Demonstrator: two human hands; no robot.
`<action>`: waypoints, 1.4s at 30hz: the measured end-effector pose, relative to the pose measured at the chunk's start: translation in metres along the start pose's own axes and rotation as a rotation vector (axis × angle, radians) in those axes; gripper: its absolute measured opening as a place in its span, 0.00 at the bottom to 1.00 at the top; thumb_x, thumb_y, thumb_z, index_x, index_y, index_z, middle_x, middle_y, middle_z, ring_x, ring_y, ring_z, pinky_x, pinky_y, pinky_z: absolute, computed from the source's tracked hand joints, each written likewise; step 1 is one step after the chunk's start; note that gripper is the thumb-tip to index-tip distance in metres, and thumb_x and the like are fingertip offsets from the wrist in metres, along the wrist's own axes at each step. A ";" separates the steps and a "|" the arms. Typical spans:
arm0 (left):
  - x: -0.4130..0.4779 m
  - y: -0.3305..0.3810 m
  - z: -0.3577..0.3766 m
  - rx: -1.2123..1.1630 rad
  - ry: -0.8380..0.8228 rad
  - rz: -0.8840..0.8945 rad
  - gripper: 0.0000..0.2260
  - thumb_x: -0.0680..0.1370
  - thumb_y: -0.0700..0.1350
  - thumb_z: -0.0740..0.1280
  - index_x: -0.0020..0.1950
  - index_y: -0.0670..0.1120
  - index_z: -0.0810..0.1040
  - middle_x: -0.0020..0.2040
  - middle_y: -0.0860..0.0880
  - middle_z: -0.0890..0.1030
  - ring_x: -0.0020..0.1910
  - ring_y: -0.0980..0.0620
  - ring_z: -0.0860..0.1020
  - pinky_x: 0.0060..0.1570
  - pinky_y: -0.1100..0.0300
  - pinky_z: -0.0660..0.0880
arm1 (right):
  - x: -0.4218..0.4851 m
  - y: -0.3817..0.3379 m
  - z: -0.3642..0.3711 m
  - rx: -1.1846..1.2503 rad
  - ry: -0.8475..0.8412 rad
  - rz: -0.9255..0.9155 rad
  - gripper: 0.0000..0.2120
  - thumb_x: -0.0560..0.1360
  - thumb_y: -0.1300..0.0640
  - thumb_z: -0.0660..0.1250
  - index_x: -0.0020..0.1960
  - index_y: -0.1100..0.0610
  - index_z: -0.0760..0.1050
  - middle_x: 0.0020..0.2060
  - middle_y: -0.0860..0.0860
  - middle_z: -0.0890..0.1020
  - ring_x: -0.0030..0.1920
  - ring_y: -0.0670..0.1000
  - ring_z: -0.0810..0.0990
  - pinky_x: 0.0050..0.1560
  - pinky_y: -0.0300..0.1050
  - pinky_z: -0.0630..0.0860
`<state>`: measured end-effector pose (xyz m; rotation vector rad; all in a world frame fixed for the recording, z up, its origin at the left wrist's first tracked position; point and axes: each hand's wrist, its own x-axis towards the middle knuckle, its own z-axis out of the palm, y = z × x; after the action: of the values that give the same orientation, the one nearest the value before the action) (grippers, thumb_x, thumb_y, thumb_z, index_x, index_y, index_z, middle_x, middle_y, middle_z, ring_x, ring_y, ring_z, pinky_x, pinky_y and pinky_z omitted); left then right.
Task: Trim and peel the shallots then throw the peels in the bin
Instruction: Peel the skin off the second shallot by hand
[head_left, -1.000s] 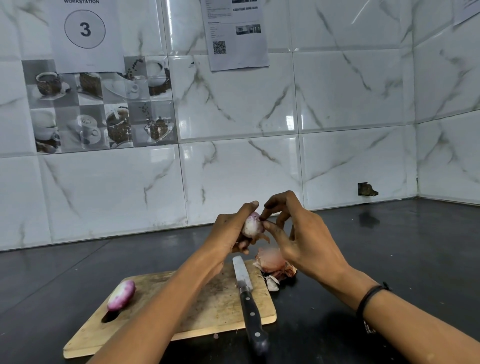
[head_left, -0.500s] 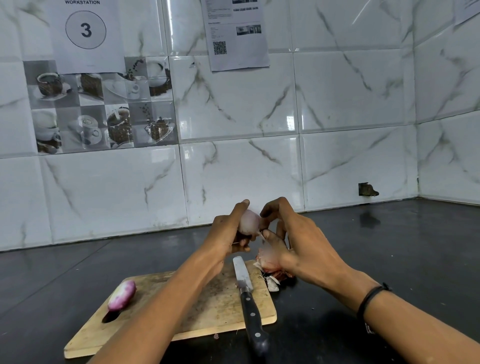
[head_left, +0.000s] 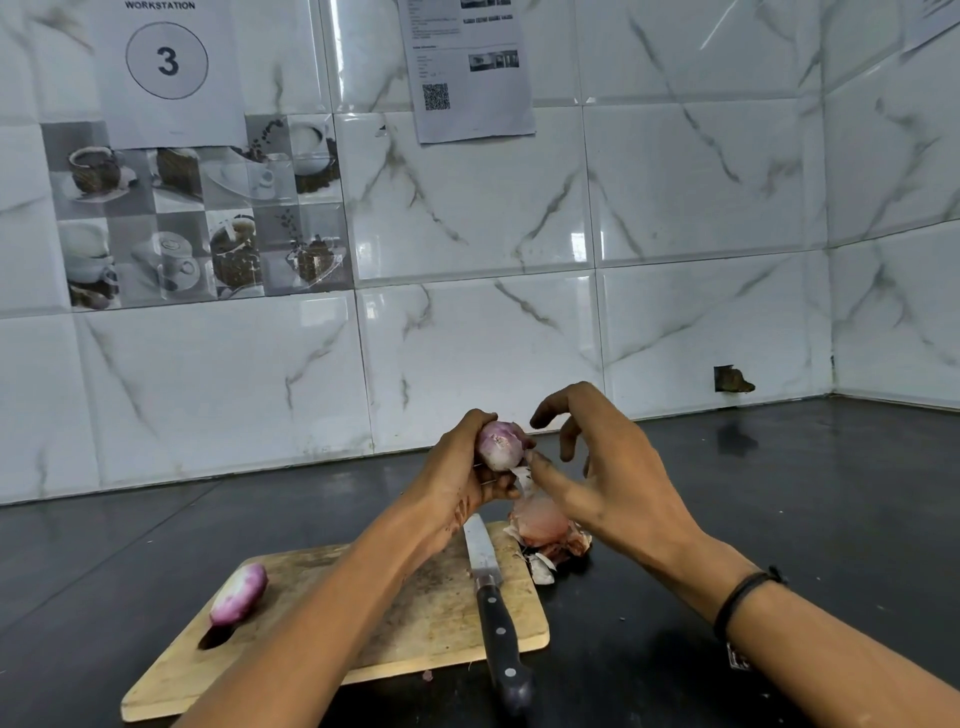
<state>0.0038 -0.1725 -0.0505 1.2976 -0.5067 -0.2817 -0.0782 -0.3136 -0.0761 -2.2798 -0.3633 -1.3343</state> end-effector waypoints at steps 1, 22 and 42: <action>0.000 0.000 0.000 -0.004 -0.005 -0.001 0.14 0.83 0.45 0.58 0.47 0.39 0.78 0.39 0.42 0.83 0.31 0.49 0.78 0.31 0.57 0.77 | 0.000 -0.002 0.000 0.020 -0.019 -0.013 0.13 0.75 0.50 0.72 0.55 0.46 0.72 0.42 0.40 0.74 0.43 0.46 0.76 0.38 0.41 0.74; 0.001 -0.007 0.008 0.340 0.032 0.161 0.25 0.85 0.55 0.57 0.38 0.41 0.82 0.25 0.46 0.76 0.24 0.52 0.75 0.35 0.57 0.75 | 0.000 0.004 0.011 -0.040 -0.026 0.024 0.20 0.73 0.49 0.76 0.55 0.45 0.65 0.36 0.34 0.73 0.37 0.42 0.76 0.37 0.48 0.77; 0.002 -0.011 0.007 0.316 0.048 0.150 0.22 0.85 0.54 0.57 0.39 0.44 0.81 0.24 0.49 0.78 0.23 0.53 0.76 0.44 0.50 0.78 | 0.002 0.006 0.008 -0.008 -0.023 0.022 0.17 0.76 0.54 0.72 0.57 0.46 0.65 0.49 0.37 0.81 0.37 0.44 0.80 0.40 0.53 0.81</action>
<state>0.0024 -0.1821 -0.0593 1.5594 -0.6215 -0.0445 -0.0693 -0.3145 -0.0793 -2.3003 -0.3396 -1.3020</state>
